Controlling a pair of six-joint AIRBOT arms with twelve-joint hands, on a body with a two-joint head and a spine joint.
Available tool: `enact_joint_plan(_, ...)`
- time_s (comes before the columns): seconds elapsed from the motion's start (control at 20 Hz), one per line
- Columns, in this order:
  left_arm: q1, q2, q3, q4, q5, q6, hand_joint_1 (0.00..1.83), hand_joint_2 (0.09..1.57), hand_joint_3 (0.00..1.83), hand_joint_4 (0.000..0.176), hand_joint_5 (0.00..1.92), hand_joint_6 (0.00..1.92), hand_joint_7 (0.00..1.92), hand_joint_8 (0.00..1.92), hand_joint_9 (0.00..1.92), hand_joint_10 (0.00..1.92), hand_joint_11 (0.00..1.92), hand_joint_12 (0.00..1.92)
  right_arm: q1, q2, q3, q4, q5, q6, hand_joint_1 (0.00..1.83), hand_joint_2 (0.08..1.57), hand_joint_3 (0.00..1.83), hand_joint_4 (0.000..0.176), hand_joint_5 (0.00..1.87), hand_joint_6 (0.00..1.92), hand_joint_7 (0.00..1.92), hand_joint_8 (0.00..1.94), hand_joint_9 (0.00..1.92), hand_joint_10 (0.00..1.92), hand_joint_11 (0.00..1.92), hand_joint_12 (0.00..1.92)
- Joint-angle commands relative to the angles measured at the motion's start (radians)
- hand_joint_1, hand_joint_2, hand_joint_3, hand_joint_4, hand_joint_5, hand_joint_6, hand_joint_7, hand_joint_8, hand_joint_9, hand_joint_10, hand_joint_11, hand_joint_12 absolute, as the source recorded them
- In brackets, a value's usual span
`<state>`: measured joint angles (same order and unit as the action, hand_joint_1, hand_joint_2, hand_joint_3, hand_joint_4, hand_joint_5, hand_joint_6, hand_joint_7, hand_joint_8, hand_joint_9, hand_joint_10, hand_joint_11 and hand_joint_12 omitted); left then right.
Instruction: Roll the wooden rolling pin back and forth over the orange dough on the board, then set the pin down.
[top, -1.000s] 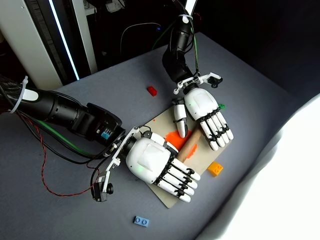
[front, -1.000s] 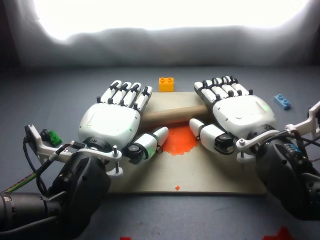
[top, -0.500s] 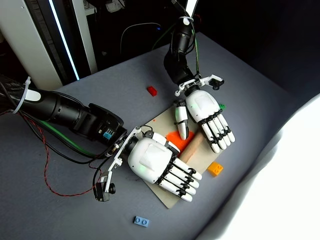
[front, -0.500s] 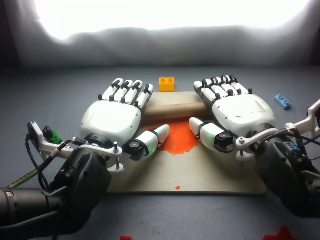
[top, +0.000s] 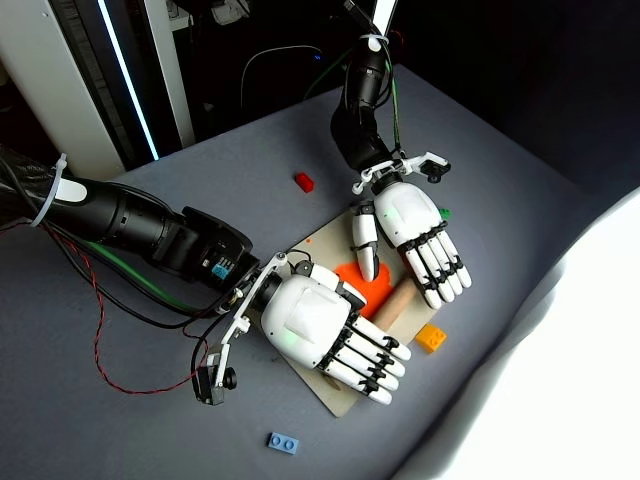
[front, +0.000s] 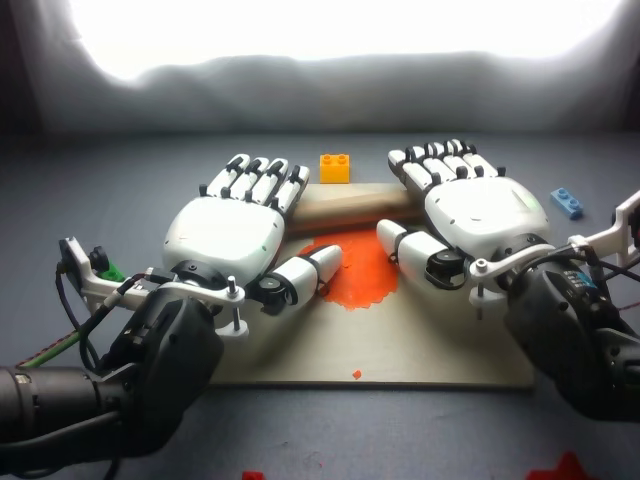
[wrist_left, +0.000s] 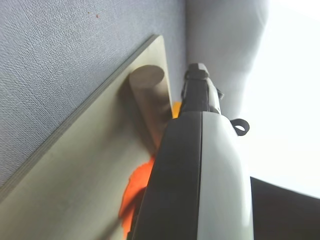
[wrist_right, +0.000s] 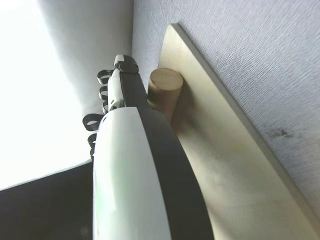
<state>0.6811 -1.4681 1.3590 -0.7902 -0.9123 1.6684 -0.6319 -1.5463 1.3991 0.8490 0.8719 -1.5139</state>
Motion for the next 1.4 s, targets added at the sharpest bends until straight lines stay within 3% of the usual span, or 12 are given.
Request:
enact_joint_plan(0.0, -0.004, 0.001, 0.016, 0.011, -0.061, 0.031, 0.0, 1.42, 0.01, 0.0, 0.03, 0.01, 0.01, 0.0, 0.0, 0.0, 0.0, 0.0, 0.01, 0.005, 0.004, -0.054, 0.099, 0.006, 0.0, 1.47, 0.0, 0.0, 0.08, 0.01, 0.06, 0.01, 0.03, 0.01, 0.0, 0.0)
enact_joint_plan(0.15, -0.012, -0.004, 0.027, 0.01, -0.044, 0.028, 0.0, 1.42, 0.01, 0.0, 0.08, 0.03, 0.06, 0.02, 0.03, 0.01, 0.03, 0.02, 0.007, 0.004, 0.004, -0.054, 0.09, 0.006, 0.0, 1.47, 0.0, 0.0, 0.12, 0.03, 0.1, 0.02, 0.06, 0.02, 0.0, 0.0)
enact_joint_plan(0.25, -0.016, -0.007, 0.034, 0.01, -0.037, 0.018, 0.0, 1.42, 0.0, 0.0, 0.15, 0.01, 0.13, 0.01, 0.08, 0.01, 0.0, 0.21, 0.007, 0.002, 0.004, -0.054, 0.085, 0.01, 0.0, 1.47, 0.0, 0.0, 0.14, 0.04, 0.13, 0.03, 0.08, 0.03, 0.0, 0.0)
enact_joint_plan(0.4, -0.022, -0.008, 0.047, 0.01, -0.031, -0.009, 0.0, 1.42, 0.0, 0.0, 0.19, 0.01, 0.19, 0.01, 0.13, 0.02, 0.0, 0.34, 0.008, -0.001, 0.004, -0.054, 0.073, 0.013, 0.0, 1.47, 0.0, 0.0, 0.18, 0.05, 0.18, 0.04, 0.11, 0.04, 0.02, 0.01)
enact_joint_plan(0.45, -0.024, -0.007, 0.051, 0.01, -0.031, -0.026, 0.0, 1.42, 0.0, 0.0, 0.19, 0.01, 0.2, 0.01, 0.14, 0.01, 0.0, 0.36, 0.008, -0.002, 0.004, -0.054, 0.071, 0.013, 0.0, 1.47, 0.0, 0.0, 0.21, 0.03, 0.2, 0.02, 0.14, 0.02, 0.0, 0.12)
enact_joint_plan(0.55, -0.025, -0.004, 0.058, 0.011, -0.03, -0.057, 0.0, 1.42, 0.0, 0.0, 0.18, 0.01, 0.2, 0.01, 0.14, 0.01, 0.0, 0.36, 0.008, -0.002, 0.004, -0.054, 0.068, 0.013, 0.0, 1.47, 0.0, 0.0, 0.24, 0.04, 0.25, 0.01, 0.18, 0.03, 0.0, 0.29)
enact_joint_plan(0.65, -0.025, -0.003, 0.06, 0.011, -0.03, -0.068, 0.0, 1.42, 0.0, 0.0, 0.17, 0.0, 0.18, 0.0, 0.13, 0.01, 0.0, 0.36, 0.008, -0.002, 0.004, -0.054, 0.068, 0.012, 0.0, 1.47, 0.0, 0.0, 0.25, 0.04, 0.26, 0.01, 0.2, 0.03, 0.0, 0.31)
enact_joint_plan(0.7, -0.026, -0.003, 0.061, 0.011, -0.03, -0.071, 0.0, 1.42, 0.0, 0.0, 0.17, 0.0, 0.18, 0.0, 0.14, 0.01, 0.0, 0.36, 0.007, -0.002, 0.004, -0.054, 0.068, 0.012, 0.0, 1.47, 0.0, 0.0, 0.23, 0.02, 0.24, 0.01, 0.18, 0.02, 0.0, 0.23)
enact_joint_plan(1.05, -0.039, -0.003, 0.072, 0.052, -0.04, -0.087, 0.0, 1.42, 0.0, 0.0, 0.16, 0.0, 0.17, 0.0, 0.13, 0.0, 0.0, 0.33, 0.008, -0.002, 0.004, -0.054, 0.071, 0.012, 0.0, 1.48, 0.0, 0.0, 0.23, 0.02, 0.24, 0.0, 0.18, 0.01, 0.0, 0.23)
enact_joint_plan(1.15, -0.043, 0.002, 0.07, 0.068, -0.04, -0.086, 0.0, 1.42, 0.0, 0.0, 0.17, 0.0, 0.18, 0.0, 0.13, 0.0, 0.0, 0.29, 0.009, -0.002, 0.004, -0.054, 0.075, 0.012, 0.0, 1.47, 0.0, 0.0, 0.23, 0.02, 0.23, 0.0, 0.18, 0.01, 0.0, 0.32)
enact_joint_plan(1.35, -0.046, 0.011, 0.063, 0.068, -0.041, -0.091, 0.0, 1.42, 0.0, 0.0, 0.16, 0.0, 0.18, 0.0, 0.13, 0.0, 0.0, 0.27, 0.009, -0.002, 0.004, -0.054, 0.078, 0.012, 0.0, 1.47, 0.0, 0.0, 0.21, 0.0, 0.2, 0.0, 0.14, 0.0, 0.0, 0.14)
